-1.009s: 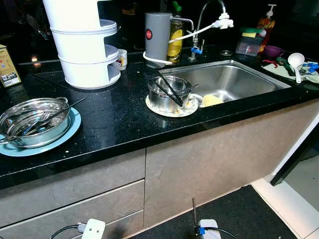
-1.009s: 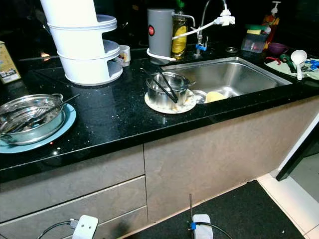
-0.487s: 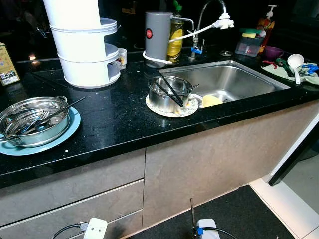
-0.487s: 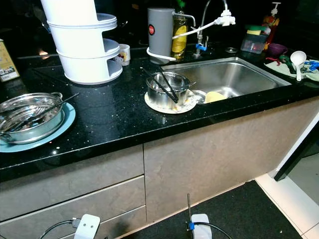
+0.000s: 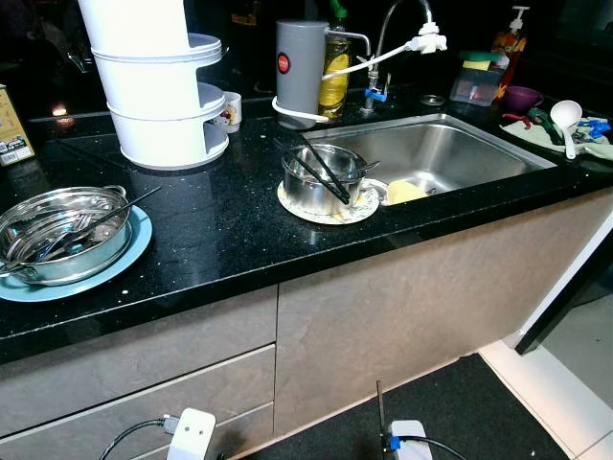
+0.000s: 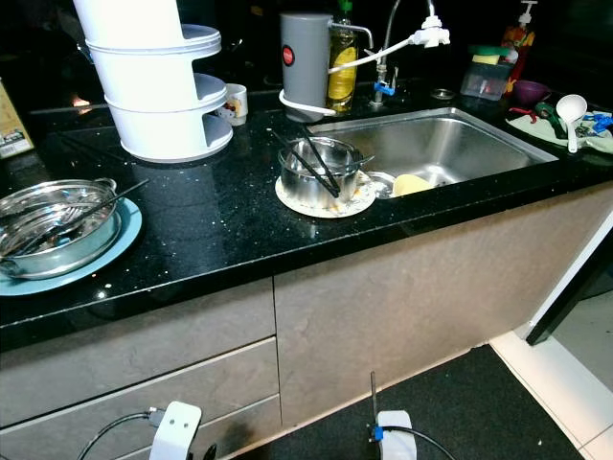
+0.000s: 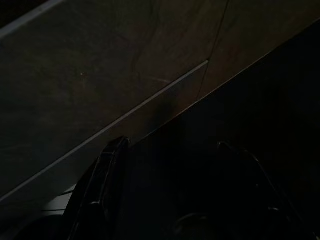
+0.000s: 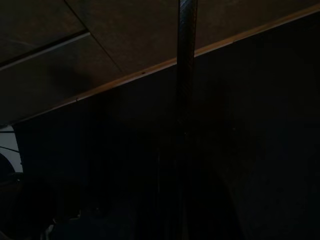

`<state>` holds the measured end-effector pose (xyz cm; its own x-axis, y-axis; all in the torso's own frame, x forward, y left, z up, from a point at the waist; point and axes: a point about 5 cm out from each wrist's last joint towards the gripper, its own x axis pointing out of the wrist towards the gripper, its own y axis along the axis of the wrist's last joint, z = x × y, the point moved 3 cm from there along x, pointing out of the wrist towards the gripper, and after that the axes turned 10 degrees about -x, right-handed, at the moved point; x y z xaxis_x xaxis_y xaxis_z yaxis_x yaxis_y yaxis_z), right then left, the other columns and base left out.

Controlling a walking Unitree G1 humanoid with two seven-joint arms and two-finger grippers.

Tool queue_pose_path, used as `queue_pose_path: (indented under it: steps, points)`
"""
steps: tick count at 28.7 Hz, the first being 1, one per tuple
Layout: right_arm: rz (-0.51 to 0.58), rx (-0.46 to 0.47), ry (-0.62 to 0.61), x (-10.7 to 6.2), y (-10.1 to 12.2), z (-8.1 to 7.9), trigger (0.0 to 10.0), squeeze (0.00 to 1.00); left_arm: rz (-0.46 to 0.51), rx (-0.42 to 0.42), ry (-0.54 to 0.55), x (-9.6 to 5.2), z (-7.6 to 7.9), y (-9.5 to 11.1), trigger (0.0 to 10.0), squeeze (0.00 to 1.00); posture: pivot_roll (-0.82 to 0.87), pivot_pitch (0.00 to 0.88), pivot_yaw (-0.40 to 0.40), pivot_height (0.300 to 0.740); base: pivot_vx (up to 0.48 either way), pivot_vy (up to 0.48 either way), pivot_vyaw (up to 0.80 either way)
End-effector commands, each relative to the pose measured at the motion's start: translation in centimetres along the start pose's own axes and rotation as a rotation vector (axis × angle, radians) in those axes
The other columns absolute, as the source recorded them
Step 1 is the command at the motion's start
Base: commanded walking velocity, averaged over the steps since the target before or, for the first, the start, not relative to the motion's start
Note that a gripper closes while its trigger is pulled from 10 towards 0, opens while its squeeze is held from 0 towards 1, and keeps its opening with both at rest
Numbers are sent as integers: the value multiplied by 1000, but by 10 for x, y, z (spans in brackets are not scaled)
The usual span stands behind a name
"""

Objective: Kitchen organization

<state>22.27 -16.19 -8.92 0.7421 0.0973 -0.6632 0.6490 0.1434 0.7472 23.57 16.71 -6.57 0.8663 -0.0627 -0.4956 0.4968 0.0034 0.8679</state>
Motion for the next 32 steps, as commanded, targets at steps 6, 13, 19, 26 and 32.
queue_pose_path:
  steps: [6, 13, 19, 26, 32]
  points:
    - [7, 42, 16, -4, -5, 1, 10000, 0, -14, 30, -20, -3, -1, -5, 10000, 0, -106, 154, -7, 740, 0, 0, 0]
    - [27, 4, 39, -2, 0, -2, 10000, 0, 4, 39, -19, 4, 0, 6, 10000, 0, -102, 154, -30, 740, 0, 0, 0]
    - [40, -4, 69, 3, 11, -11, 10000, 0, 1, 14, 17, 8, -9, 11, 10000, 0, -87, 112, -30, 740, 0, 0, 0]
    - [47, -1, 78, 7, 19, -16, 10000, 0, 22, -14, 68, 8, -23, 18, 10000, 0, -55, 103, -30, 740, 0, 0, 0]
    - [22, -10, 37, 5, 13, -6, 10000, 0, 24, -41, 70, 10, -18, 18, 10000, 0, -81, 89, -31, 740, 0, 0, 0]
